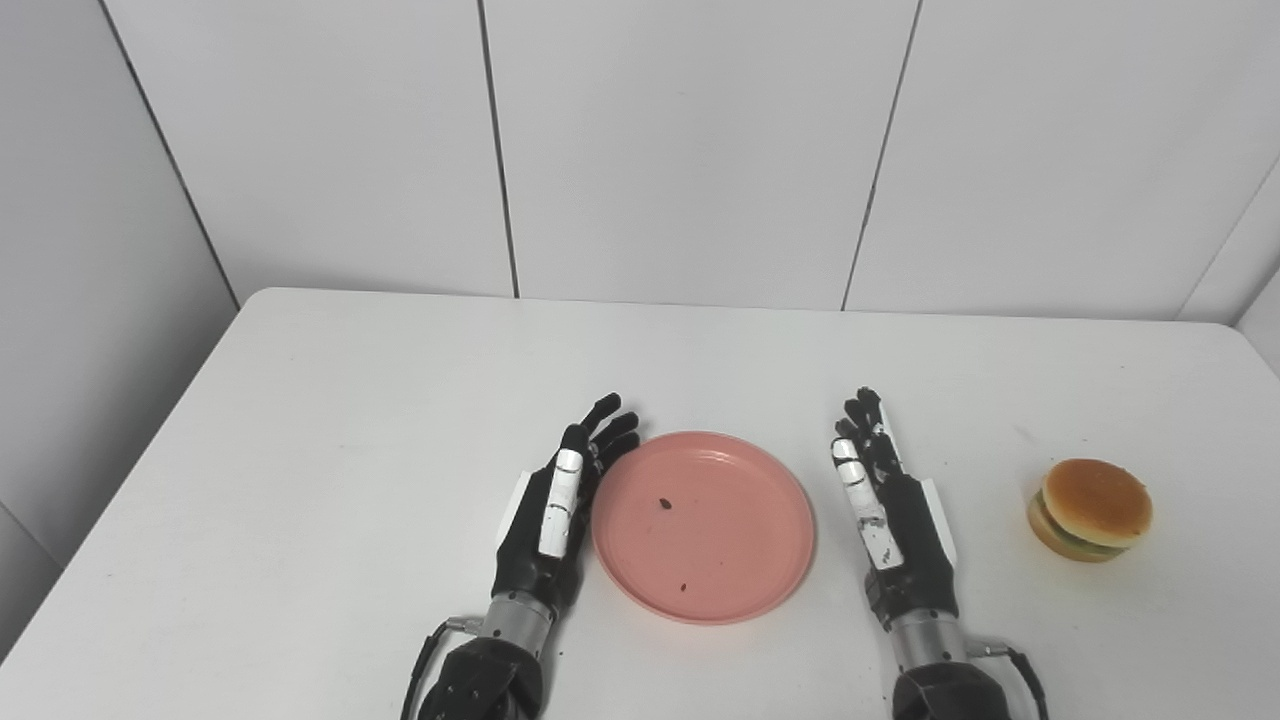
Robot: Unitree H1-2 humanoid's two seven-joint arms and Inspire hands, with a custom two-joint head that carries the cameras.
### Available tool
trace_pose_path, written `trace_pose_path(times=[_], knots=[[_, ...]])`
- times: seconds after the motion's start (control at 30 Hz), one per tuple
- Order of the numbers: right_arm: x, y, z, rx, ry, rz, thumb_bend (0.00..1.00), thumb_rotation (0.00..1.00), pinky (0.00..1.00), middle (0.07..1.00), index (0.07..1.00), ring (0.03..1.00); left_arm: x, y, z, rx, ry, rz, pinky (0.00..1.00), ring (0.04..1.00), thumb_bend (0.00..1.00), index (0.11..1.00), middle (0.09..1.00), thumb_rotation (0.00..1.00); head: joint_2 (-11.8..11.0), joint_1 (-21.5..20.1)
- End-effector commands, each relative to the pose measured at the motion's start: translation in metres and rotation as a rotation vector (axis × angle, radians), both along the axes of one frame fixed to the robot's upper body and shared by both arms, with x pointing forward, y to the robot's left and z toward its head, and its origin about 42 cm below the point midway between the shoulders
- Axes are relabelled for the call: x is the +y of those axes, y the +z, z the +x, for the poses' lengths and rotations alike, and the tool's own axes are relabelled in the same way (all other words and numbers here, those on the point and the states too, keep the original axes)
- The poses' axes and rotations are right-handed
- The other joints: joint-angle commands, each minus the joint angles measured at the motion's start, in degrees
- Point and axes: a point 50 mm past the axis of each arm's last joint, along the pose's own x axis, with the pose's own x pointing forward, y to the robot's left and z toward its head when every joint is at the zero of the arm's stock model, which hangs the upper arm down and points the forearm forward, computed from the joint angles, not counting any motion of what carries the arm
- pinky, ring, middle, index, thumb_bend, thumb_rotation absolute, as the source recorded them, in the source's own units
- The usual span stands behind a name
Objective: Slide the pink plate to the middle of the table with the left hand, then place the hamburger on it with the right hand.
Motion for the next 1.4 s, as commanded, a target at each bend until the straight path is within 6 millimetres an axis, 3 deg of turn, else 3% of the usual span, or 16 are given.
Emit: trace_pose_path(times=[0.0, 0.2, 0.43, 0.6, 0.8, 0.97, 1.1, 1.37], knots=[[0.007, -0.016, -0.009, 0.014, 0.008, 0.027, 0.60, 0.79, 0.98, 0.985, 0.998, 0.975, -0.003, -0.023, -0.014, 0.099, -0.021, 0.012, 0.92, 0.886, 0.67, 0.880, 0.879, 1.00, 0.1, -0.3], [0.012, -0.015, -0.010, 0.023, 0.003, 0.033, 0.62, 0.77, 1.00, 0.974, 0.985, 0.977, -0.002, -0.023, -0.018, 0.100, -0.035, 0.030, 0.92, 0.883, 0.65, 0.869, 0.873, 1.00, -0.2, -2.7], [0.012, -0.008, -0.008, -0.030, -0.024, -0.056, 0.59, 0.83, 0.97, 0.968, 0.986, 0.968, 0.004, -0.024, -0.015, 0.092, -0.021, 0.044, 0.96, 0.918, 0.65, 0.909, 0.902, 1.00, -0.3, -3.7], [-0.006, 0.013, 0.002, -0.149, -0.082, -0.182, 0.59, 0.83, 0.92, 0.966, 0.982, 0.942, 0.010, -0.028, -0.010, 0.067, 0.015, 0.048, 0.97, 0.922, 0.65, 0.904, 0.910, 1.00, -0.4, -4.3], [-0.022, 0.035, 0.008, -0.243, -0.100, -0.223, 0.60, 0.76, 0.93, 0.981, 0.989, 0.966, 0.013, -0.031, -0.007, 0.057, 0.020, 0.031, 1.00, 0.943, 0.67, 0.923, 0.937, 1.00, -0.5, -4.7], [-0.041, 0.068, 0.008, -0.322, -0.192, -0.399, 0.62, 0.72, 0.80, 0.936, 0.953, 0.894, 0.014, -0.032, -0.006, 0.057, 0.020, 0.039, 1.00, 0.957, 0.68, 0.937, 0.952, 1.00, -0.7, -5.3], [-0.057, 0.087, 0.005, -0.329, -0.209, -0.480, 0.64, 0.66, 0.85, 0.926, 0.937, 0.904, 0.014, -0.032, -0.006, 0.062, 0.014, 0.033, 1.00, 0.973, 0.67, 0.951, 0.966, 1.00, -0.7, -5.8], [-0.093, 0.122, 0.001, -0.312, -0.247, -0.717, 0.70, 0.63, 0.82, 0.922, 0.921, 0.895, 0.020, -0.033, -0.006, 0.072, 0.016, 0.029, 1.00, 0.970, 0.67, 0.959, 0.966, 1.00, -0.5, -8.7]])
